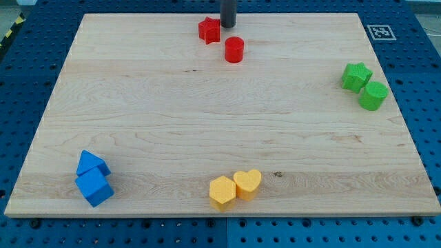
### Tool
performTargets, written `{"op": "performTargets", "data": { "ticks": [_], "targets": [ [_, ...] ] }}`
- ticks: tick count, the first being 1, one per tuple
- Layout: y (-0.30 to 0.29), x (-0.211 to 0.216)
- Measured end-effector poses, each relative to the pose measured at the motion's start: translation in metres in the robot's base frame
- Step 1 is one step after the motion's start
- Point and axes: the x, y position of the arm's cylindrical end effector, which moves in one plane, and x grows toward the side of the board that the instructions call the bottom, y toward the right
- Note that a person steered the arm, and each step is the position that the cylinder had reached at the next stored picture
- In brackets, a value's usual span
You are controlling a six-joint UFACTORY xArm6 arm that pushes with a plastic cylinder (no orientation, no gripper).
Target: Separate the red blocks from each other
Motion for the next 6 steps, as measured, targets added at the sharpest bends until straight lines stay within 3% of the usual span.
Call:
{"op": "performTargets", "data": {
  "ticks": [2, 4, 6],
  "targets": [
    [-0.030, -0.001],
    [-0.030, 0.053],
    [0.006, 0.036]
  ]
}}
